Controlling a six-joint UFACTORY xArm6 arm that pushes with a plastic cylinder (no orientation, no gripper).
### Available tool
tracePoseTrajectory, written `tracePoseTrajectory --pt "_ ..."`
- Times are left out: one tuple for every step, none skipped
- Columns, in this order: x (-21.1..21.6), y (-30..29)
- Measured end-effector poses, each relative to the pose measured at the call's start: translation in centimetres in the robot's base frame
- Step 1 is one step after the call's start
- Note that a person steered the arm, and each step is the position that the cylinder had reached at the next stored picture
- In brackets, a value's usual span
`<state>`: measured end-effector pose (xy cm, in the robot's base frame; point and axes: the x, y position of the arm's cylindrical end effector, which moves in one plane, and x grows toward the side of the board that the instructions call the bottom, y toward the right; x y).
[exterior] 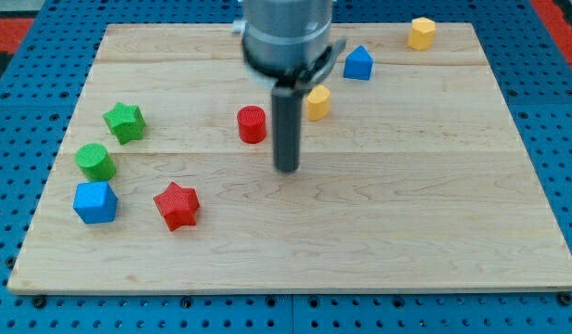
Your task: Slide the red star diagonally to the bottom left side of the red circle
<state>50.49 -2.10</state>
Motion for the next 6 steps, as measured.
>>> tracePoseTrajectory --pt "6.6 -3.4" --pt "3.2 -9.6" --pt "5.2 -10.3" --pt "6.1 -14.3" --pt "2.8 -17.3" --pt "-0.2 -15.9"
